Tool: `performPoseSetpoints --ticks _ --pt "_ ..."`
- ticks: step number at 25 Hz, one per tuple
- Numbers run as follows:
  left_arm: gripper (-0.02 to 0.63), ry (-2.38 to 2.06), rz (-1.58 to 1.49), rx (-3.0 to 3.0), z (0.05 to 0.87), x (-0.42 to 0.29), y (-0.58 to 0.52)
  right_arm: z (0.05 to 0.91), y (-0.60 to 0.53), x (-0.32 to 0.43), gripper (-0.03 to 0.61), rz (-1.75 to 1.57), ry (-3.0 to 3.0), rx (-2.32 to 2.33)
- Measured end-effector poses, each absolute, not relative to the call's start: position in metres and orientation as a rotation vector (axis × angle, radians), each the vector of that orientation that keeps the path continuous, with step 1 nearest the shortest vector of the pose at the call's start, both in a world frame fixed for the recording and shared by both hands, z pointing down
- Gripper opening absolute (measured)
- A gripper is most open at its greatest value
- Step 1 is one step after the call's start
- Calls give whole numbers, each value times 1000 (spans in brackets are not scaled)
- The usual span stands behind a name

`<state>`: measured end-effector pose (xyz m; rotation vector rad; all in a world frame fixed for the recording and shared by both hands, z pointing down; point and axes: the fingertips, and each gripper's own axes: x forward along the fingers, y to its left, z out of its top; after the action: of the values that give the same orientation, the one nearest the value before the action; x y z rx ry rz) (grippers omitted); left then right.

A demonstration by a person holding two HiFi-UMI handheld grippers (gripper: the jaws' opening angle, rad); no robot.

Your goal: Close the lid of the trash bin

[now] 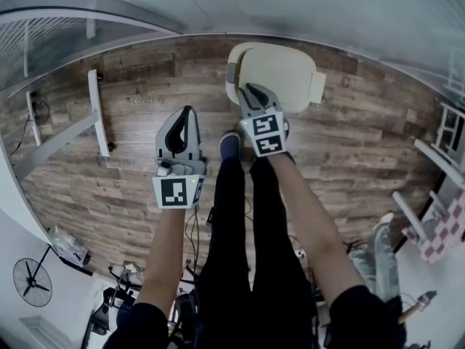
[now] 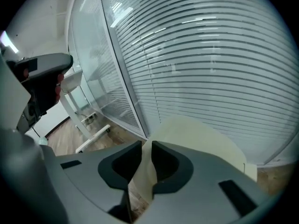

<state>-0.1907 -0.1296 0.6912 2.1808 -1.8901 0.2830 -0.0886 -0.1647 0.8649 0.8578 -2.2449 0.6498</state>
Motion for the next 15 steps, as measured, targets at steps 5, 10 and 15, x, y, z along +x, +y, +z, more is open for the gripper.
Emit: performPoseSetpoints --ticks 5,10,15 --pt "6 -1878 301 2175 702 -195 -128 889 -166 -94 46 604 -2194 830" --pt "6 -1864 303 2183 709 -197 -126 907 -164 -98 46 589 -2158 807" --pt "6 -1865 269 2188 709 -198 -128 925 -162 -100 45 580 -2139 790"
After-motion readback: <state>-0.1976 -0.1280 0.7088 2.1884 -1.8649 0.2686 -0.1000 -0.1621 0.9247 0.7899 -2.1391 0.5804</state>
